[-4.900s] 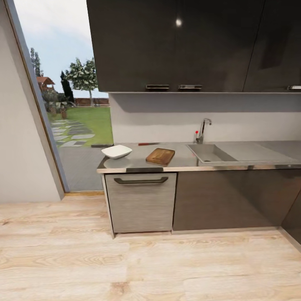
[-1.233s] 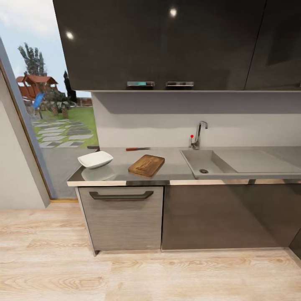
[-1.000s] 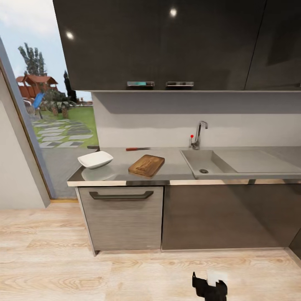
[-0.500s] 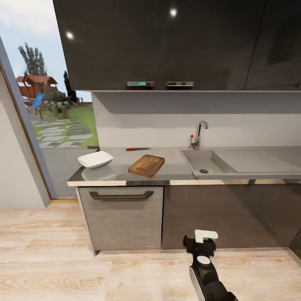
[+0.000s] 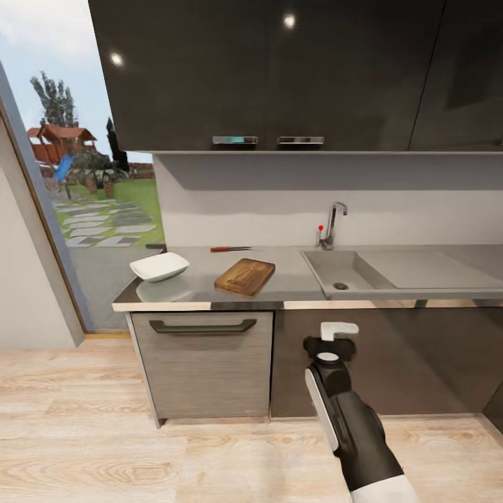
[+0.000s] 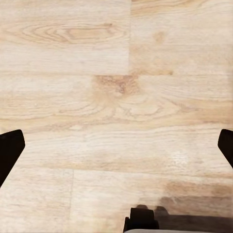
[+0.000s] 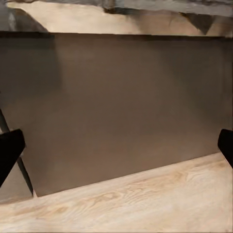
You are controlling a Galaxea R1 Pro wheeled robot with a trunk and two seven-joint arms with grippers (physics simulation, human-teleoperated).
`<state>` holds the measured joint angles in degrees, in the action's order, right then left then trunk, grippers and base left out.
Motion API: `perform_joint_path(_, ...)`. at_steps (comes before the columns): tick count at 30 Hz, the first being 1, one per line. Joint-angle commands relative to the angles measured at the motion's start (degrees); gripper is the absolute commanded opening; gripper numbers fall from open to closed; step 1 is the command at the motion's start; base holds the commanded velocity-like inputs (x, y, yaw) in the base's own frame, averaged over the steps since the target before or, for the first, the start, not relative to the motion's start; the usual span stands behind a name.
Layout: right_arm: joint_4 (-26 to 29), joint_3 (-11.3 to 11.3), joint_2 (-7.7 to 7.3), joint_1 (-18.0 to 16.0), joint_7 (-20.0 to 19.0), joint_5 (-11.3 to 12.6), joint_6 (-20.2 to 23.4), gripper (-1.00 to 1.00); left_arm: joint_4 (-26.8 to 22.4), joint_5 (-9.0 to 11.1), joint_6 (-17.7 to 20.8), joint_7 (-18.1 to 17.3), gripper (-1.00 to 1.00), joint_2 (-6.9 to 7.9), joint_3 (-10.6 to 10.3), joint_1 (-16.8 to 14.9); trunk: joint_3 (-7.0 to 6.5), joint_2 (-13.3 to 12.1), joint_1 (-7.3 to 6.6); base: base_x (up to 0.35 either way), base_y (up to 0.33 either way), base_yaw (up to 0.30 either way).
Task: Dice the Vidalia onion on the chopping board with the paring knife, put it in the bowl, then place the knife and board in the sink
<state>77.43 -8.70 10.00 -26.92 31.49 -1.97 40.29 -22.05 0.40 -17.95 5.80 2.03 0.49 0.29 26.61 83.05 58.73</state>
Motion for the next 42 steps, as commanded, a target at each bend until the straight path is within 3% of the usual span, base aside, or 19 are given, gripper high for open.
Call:
perform_joint_path(1,0.13,-0.29,0.0,-1.09,0.44,-1.03,1.36,1.0,-0.13,0.04,-0.07,0.09,1.0,0.0,0.04,0.01,0.06,0.03,0.0,0.0,0.0,0.0)
perform_joint_path(4,0.29,-1.12,0.0,-3.49,0.83,-3.43,3.62,1.0,-0.11,0.04,-0.07,0.09,1.0,0.0,0.04,0.01,0.06,0.03,0.0,0.0,0.0,0.0)
perform_joint_path(8,0.39,-1.41,0.0,-6.52,0.99,-4.25,5.02,1.0,-0.1,0.04,-0.07,0.09,1.0,0.0,0.04,0.02,0.06,0.03,0.0,0.0,0.0,0.0)
perform_joint_path(16,0.43,-1.49,0.0,-13.51,0.95,-4.35,10.53,1.0,-0.12,0.04,-0.07,0.09,1.0,0.0,0.04,0.02,0.06,0.03,0.0,0.0,0.0,0.0)
perform_joint_path(22,0.44,-1.49,0.0,-21.44,0.94,-4.02,14.05,1.0,-0.1,0.04,-0.06,0.09,1.0,0.0,0.04,0.0,0.06,0.03,0.0,0.0,0.128,0.0)
perform_joint_path(27,0.42,-1.45,0.0,-24.21,0.89,-3.98,14.68,1.0,-0.12,0.04,-0.03,0.09,1.0,0.02,0.04,0.0,0.06,0.03,0.0,0.0,0.268,0.0)
perform_joint_path(35,0.34,-1.21,0.0,-24.8,2.53,-4.17,11.29,1.0,-0.18,0.04,-0.01,0.09,1.0,0.12,0.04,0.0,0.06,0.03,0.0,0.0,0.289,0.0)
perform_joint_path(39,-0.04,-1.09,0.0,-24.89,9.25,-3.64,6.05,1.0,-0.18,0.04,0.02,0.09,1.0,0.2,0.08,0.0,0.06,0.03,0.0,0.0,0.293,0.0)
perform_joint_path(42,-0.82,-1.0,0.0,-24.89,16.09,-0.24,0.81,1.0,-0.19,0.04,0.02,0.09,1.0,0.4,0.12,0.02,0.06,0.03,0.0,0.0,0.296,0.0)
